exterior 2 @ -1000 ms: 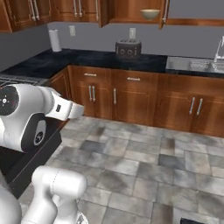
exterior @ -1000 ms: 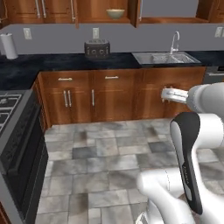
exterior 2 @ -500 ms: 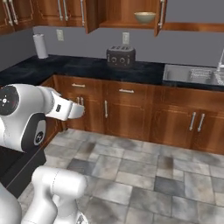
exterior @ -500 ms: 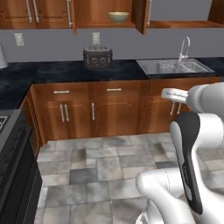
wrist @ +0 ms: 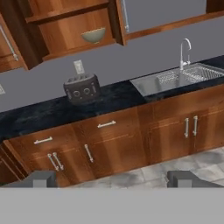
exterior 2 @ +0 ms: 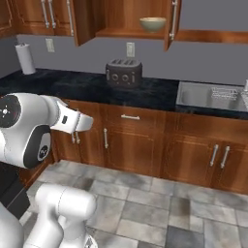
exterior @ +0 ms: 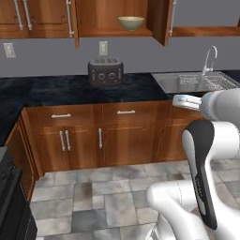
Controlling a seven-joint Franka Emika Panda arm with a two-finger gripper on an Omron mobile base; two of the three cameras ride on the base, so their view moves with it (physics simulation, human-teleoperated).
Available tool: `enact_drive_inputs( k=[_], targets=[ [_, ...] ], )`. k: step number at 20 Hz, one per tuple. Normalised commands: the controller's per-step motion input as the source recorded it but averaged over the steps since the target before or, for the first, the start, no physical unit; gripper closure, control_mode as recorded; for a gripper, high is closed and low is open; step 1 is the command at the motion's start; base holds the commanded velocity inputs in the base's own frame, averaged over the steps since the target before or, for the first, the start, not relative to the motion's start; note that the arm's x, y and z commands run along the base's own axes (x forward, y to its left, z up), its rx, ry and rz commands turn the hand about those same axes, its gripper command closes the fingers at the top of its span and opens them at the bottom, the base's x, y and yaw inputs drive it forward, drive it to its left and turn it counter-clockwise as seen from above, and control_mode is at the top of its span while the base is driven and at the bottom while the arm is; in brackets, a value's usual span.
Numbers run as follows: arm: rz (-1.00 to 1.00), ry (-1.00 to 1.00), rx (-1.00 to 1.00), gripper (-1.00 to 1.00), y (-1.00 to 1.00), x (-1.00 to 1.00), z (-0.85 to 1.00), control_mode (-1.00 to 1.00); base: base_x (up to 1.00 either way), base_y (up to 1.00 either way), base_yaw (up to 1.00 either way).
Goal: Pick up the bowls from the cabinet and place each bowl in front of a stool on the dining counter.
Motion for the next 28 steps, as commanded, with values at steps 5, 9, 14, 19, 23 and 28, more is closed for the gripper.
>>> enact_drive_inputs(
  k=[5, 9, 14, 19, 23, 28],
  targets=[
    [0.00, 0.00, 0.00, -1.00, 0.00, 0.00, 0.00, 1.00, 0.99, 0.00, -0.04],
    [0.00, 0.00, 0.00, -1.00, 0.00, 0.00, 0.00, 1.00, 0.98, 0.00, -0.04],
    [0.00, 0.00, 0.00, -1.00, 0.00, 0.00, 0.00, 1.00, 0.99, 0.00, -0.06],
    [0.00, 0.00, 0.00, -1.00, 0.00, 0.00, 0.00, 1.00, 1.00, 0.00, -0.07],
    [0.00, 0.00, 0.00, -1.00, 0.00, 0.00, 0.00, 1.00, 1.00, 0.03, -0.08],
    [0.00, 0.00, 0.00, -1.00, 0.00, 0.00, 0.00, 1.00, 0.98, 0.20, -0.13]
  ],
)
